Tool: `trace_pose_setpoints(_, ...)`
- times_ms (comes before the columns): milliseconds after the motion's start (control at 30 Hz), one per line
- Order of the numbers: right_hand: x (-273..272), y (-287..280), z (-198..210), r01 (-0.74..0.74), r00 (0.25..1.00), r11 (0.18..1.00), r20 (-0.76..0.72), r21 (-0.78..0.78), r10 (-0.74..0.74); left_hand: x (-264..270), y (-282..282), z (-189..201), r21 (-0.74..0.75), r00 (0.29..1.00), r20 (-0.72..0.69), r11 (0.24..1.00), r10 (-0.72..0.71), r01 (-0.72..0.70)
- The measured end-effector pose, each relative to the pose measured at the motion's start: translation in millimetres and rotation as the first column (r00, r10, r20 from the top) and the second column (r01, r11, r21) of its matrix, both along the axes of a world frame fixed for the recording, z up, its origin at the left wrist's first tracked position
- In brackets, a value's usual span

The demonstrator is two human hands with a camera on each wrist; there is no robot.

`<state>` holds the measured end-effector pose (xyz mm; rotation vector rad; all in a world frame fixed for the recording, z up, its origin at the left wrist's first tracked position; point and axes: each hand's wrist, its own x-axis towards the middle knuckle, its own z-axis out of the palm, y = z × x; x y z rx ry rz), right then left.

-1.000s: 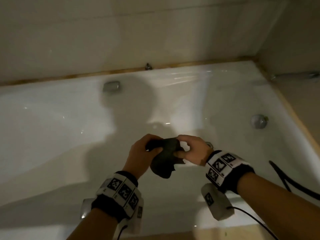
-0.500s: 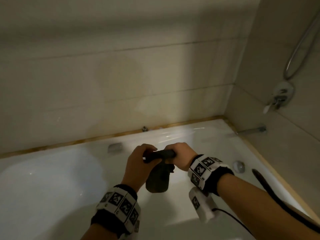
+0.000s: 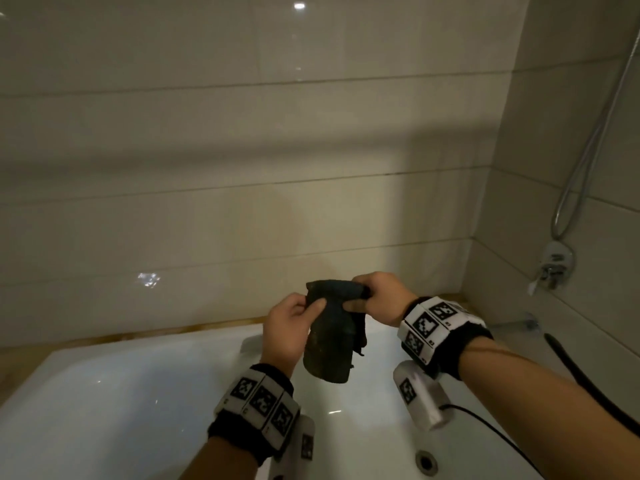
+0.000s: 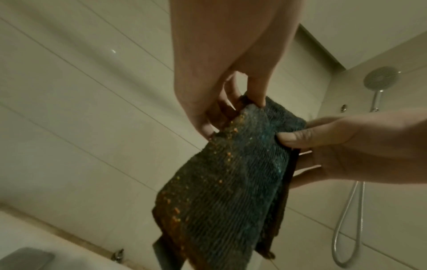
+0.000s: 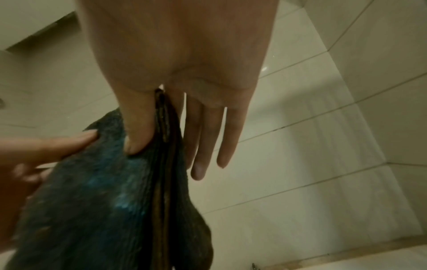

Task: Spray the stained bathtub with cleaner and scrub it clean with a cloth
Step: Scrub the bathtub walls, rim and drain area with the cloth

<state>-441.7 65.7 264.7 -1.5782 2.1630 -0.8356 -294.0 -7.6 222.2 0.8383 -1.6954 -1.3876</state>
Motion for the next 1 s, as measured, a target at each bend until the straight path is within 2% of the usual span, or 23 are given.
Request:
trace_pose_setpoints(200, -8.1, 0.5, 6.1, -0.018, 0.998, 0.996, 0.065, 0.092, 0.012, 4.7, 14.8, 8.4, 0.142, 0.994, -0.073, 0.985, -0.085, 0.094)
trace_pose_setpoints(333, -0.9, 5.0, 4.5, -0.174, 0.979, 0.969, 0.14, 0.175, 0.151, 0.8, 21.3, -1.9, 0.17, 0.993, -0.065, 0.98, -0.096, 0.105)
trace_pose_setpoints(400, 4.8, 5.5, -2.1, -0.247, 0.968, 0.943, 0.107, 0.224, 0.228, -1.2, 21.8, -9.1, 0.189, 0.99, -0.088, 0.974, -0.112, 0.127)
trace_pose_setpoints(500, 5.9, 6.0, -17.2, -0.198, 0.978, 0.949, -0.016, 0.244, 0.208, -0.9, 23.5, -24.9, 0.2, 0.974, -0.099, 0.954, -0.205, 0.222)
trace_pose_setpoints(567, 1.8, 6.8, -26.7, -0.154, 0.981, 0.949, -0.075, 0.277, 0.181, 0.7, 24.9, -38.0, 0.096, 0.965, -0.021, 0.961, -0.26, 0.261)
trace_pose_setpoints(600, -0.7, 6.6, -31.6, -0.152, 0.979, 0.942, -0.084, 0.299, 0.185, 0.3, 25.1, -44.5, 0.007, 0.968, 0.071, 0.97, -0.242, 0.242)
trace_pose_setpoints(667, -4.9, 6.1, -41.1, -0.169, 0.972, 0.929, -0.098, 0.329, 0.211, -2.1, 23.6, -58.6, -0.134, 0.965, 0.236, 0.98, -0.111, 0.146)
trace_pose_setpoints(700, -6.4, 6.2, -46.4, -0.18, 0.969, 0.921, -0.098, 0.345, 0.226, -2.5, 22.5, -64.7, -0.134, 0.965, 0.258, 0.988, -0.045, 0.082)
trace_pose_setpoints(767, -11.3, 5.7, -58.3, -0.216, 0.963, 0.904, -0.07, 0.369, 0.259, -3.4, 20.6, -76.1, -0.019, 0.967, 0.256, 1.0, -0.008, 0.013)
trace_pose_setpoints(900, -16.9, 2.2, -72.5, -0.31, 0.945, 0.883, 0.017, 0.353, 0.326, 3.4, 28.3, -93.8, 0.081, 0.885, 0.439, 0.988, -0.157, 0.135)
trace_pose_setpoints(967, -15.9, -1.5, -75.8, -0.331, 0.941, 0.886, 0.039, 0.324, 0.337, 8.1, 34.0, -100.9, 0.066, 0.85, 0.506, 0.989, -0.147, 0.132)
trace_pose_setpoints(1000, -14.5, -4.7, -77.9, -0.349, 0.935, 0.884, 0.051, 0.311, 0.351, 11.1, 34.3, -103.8, 0.06, 0.855, 0.506, 0.993, -0.116, 0.099)
